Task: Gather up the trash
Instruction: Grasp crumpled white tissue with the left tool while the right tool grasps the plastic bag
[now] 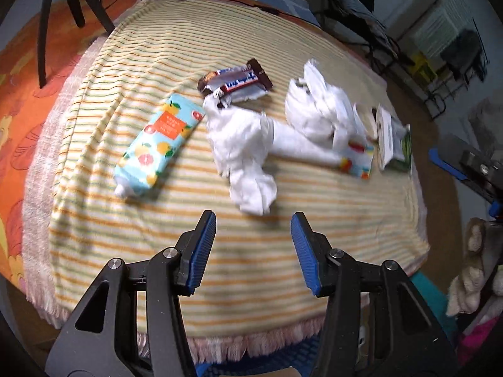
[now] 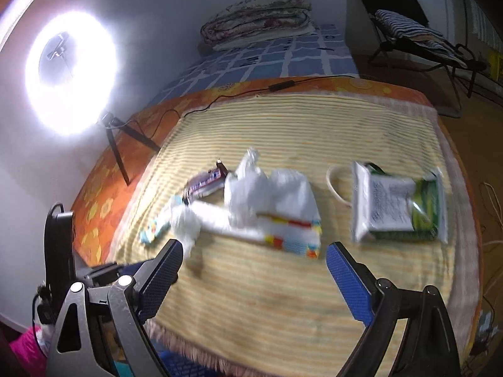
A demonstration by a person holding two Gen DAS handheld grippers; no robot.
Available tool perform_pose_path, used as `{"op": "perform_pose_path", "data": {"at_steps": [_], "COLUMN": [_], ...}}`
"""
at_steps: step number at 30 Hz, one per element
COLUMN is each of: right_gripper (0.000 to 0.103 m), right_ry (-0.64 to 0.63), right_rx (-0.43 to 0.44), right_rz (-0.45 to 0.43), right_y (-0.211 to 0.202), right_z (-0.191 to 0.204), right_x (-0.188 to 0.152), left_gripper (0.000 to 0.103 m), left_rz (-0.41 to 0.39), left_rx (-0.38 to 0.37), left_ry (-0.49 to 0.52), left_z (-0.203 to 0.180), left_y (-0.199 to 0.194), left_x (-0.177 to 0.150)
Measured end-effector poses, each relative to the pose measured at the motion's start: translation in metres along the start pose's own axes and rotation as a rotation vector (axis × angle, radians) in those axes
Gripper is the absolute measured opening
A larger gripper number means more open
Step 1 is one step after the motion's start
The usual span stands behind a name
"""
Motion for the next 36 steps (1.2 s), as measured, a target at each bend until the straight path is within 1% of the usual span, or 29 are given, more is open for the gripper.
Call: {"op": "perform_pose_path", "data": {"at_steps": [3,6,12,14,16,17,19,22,26,27,29,31,34,35,36], "right_gripper": [0.094,0.094,0.094,0.094,0.094,0.094,0.094,0.094,0.094,0.093,0.082,0.077,0.063,0.06,0.059], "right_ry": [-0.004,-0.002,0.002,-0.004,-0.013,-0.019,-0.031,-0.048,-0.071,-0.078,-0.089,-0.094,-0.099,-0.1,-0.097], "right_rx": [-0.007,-0.002,-0.005,-0.008,-0.013,-0.014,-0.019,-0.024,-0.045,-0.051,-0.067,-0.056,-0.047,-0.045,-0.047], "right_rz": [0.017,0.041,0.1,0.112,0.123,0.128,0.139,0.16,0.178,0.178,0.178,0.17,0.156,0.15,0.138], "right_y": [0.021,0.04,0.074,0.083,0.091,0.094,0.101,0.113,0.123,0.124,0.125,0.123,0.118,0.115,0.111], "right_z": [0.008,0.013,0.018,0.02,0.022,0.023,0.025,0.028,0.027,0.027,0.026,0.025,0.025,0.026,0.025], "right_x": [0.017,0.027,0.035,0.035,0.034,0.034,0.032,0.028,0.022,0.021,0.019,0.019,0.019,0.019,0.02], "left_gripper": [0.051,0.051,0.051,0.043,0.029,0.027,0.018,0.015,0.013,0.013,0.013,0.013,0.013,0.013,0.012], "left_rz": [-0.013,-0.021,-0.002,0.001,-0.001,-0.002,-0.005,-0.009,-0.014,-0.015,-0.018,-0.023,-0.036,-0.041,-0.044], "left_rx": [0.0,0.006,0.009,0.021,0.043,0.045,0.041,0.037,0.063,0.068,0.07,0.073,0.075,0.07,0.065], "left_ry": [-0.011,-0.026,-0.056,-0.055,-0.044,-0.045,-0.06,-0.069,-0.044,-0.038,-0.027,-0.012,0.007,0.01,0.012], "left_z": [0.001,0.004,0.011,0.014,0.017,0.02,0.024,0.034,0.039,0.038,0.035,0.032,0.028,0.026,0.024], "left_y": [0.006,0.012,0.032,0.037,0.039,0.039,0.038,0.033,0.024,0.024,0.021,0.017,0.007,0.004,0.001], "left_x": [0.013,0.022,0.028,0.03,0.033,0.033,0.036,0.036,0.035,0.035,0.034,0.034,0.033,0.034,0.033]}}
Point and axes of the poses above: each gripper's, at about its wrist camera, not at the fingertips, and y roughly the way its jaws point, z to its left, x to its top, the point moved 9 cm from there along y, roughly the way its jaws point, and after that the axes turned 12 degrees about -x, right-handed, at the moved point
